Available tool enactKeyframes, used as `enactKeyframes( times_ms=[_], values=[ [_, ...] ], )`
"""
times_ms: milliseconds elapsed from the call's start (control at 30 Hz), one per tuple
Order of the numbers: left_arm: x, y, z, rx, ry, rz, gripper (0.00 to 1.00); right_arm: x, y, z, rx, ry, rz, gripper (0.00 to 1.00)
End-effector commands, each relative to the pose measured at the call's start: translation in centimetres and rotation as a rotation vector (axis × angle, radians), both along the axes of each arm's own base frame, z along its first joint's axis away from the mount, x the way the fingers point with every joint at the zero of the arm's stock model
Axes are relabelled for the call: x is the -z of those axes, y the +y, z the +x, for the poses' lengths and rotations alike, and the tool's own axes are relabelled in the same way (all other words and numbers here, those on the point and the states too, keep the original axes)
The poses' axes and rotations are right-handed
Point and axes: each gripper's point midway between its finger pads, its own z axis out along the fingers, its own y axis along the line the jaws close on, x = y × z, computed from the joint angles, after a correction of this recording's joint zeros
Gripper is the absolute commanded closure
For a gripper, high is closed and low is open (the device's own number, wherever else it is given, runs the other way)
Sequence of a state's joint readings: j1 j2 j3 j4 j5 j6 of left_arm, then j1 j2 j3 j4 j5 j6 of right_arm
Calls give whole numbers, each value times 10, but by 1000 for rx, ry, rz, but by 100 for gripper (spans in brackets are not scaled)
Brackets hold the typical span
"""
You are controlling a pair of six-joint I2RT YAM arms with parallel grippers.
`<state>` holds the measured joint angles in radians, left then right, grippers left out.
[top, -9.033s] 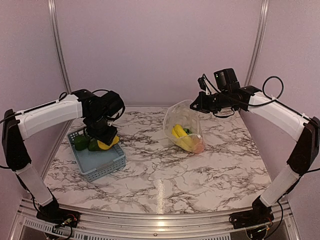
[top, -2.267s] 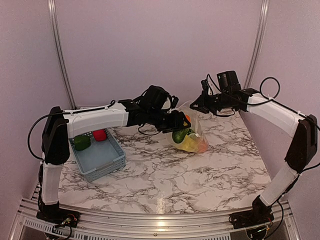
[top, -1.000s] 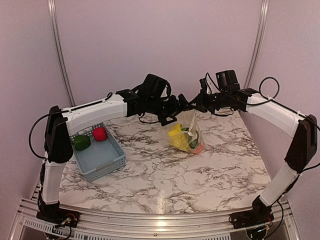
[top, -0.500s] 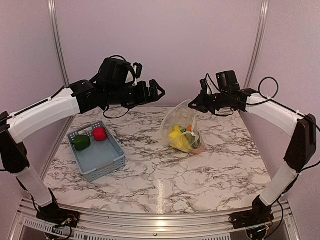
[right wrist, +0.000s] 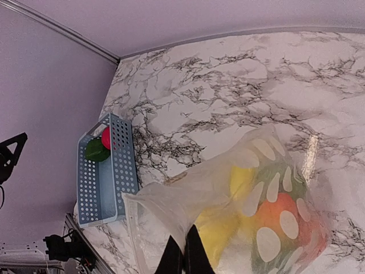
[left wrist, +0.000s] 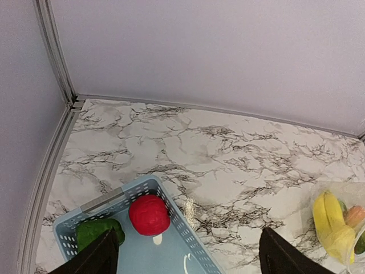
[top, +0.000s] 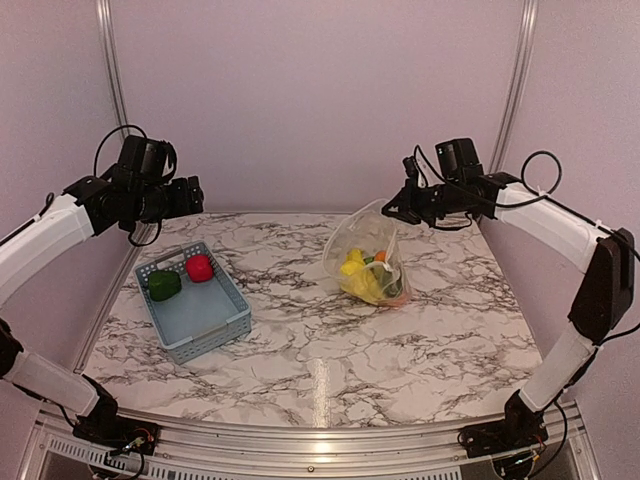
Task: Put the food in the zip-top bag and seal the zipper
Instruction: Pick up the fake fruit from the bin.
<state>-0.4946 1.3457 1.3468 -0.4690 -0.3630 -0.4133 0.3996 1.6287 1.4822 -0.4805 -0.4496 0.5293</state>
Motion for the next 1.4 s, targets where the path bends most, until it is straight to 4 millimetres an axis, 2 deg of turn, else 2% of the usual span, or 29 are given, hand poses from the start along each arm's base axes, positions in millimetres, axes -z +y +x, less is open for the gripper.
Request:
enactKeyframes(
  times_ms=[0, 100, 233, 467, 533, 700, 933, 1167, 1367],
  values=[
    [47, 38, -19, -9, 149, 240, 17, -33, -11, 3, -7, -70, -1, 100],
    [78, 52, -25, -28, 226, 247, 20, -36, -15, 5, 3, -77, 4, 100],
    [107, 66, -26, -49, 310, 237, 21, -34, -14, 3, 1, -70, 12, 100],
    [140, 89, -15, -78, 417, 274, 18, -26, -17, -2, 5, -58, 13, 100],
    [147, 86, -5, -56, 430, 228, 17, -23, -18, -3, 10, -53, 17, 100],
    [166, 65, 21, -5, 461, 90, 15, -22, -20, -7, 19, -51, 25, 100],
    [186, 49, 49, -17, 502, 7, 21, -23, -26, -9, 37, -55, 23, 100],
    [208, 57, 61, -81, 552, 53, 27, -22, -33, -12, 61, -53, 19, 100],
    [228, 51, 65, -53, 586, 49, 26, -19, -37, -14, 73, -46, 19, 100]
  ],
)
